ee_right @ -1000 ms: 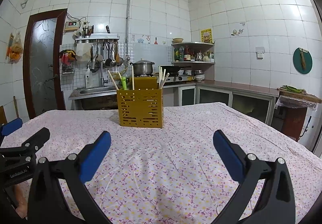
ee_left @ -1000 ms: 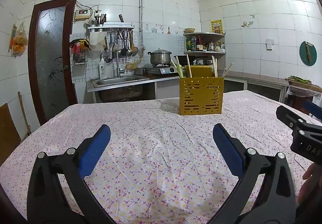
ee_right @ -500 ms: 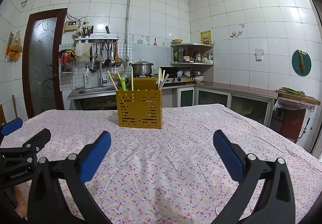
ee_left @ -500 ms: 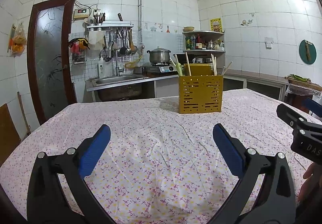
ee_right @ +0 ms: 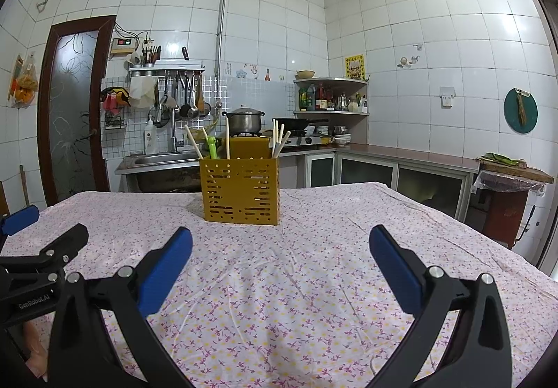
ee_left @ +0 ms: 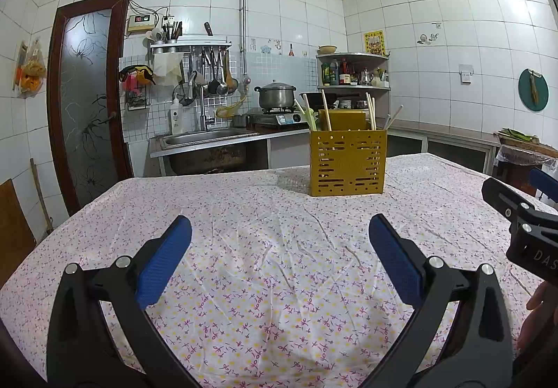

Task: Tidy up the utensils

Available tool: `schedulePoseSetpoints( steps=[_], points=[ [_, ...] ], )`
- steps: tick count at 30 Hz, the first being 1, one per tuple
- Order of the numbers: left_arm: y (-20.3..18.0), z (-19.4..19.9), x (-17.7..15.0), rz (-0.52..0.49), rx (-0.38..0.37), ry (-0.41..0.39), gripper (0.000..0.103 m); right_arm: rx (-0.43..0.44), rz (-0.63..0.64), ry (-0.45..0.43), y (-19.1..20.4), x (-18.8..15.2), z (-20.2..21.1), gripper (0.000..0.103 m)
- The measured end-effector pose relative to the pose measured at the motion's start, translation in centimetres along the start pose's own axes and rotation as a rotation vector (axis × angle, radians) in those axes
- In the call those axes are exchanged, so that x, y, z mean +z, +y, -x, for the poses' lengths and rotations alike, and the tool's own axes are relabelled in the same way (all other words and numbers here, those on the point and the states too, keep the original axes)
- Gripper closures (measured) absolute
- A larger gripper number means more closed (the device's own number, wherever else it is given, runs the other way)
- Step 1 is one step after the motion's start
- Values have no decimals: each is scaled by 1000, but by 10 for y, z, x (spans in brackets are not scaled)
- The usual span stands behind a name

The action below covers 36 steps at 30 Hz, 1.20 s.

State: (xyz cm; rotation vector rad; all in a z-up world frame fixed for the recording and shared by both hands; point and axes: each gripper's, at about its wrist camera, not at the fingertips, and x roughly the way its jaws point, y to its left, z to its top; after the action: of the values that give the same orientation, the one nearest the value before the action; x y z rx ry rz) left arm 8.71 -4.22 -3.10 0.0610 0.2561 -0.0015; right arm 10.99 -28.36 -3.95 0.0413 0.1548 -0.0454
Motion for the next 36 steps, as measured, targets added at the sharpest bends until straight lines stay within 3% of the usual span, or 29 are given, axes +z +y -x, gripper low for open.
schedulePoseSetpoints(
  steps=[36],
  points=[
    [1, -1, -1, 0, -1, 4, 5, -5, -2, -8, -3, 0, 1, 4]
  ],
)
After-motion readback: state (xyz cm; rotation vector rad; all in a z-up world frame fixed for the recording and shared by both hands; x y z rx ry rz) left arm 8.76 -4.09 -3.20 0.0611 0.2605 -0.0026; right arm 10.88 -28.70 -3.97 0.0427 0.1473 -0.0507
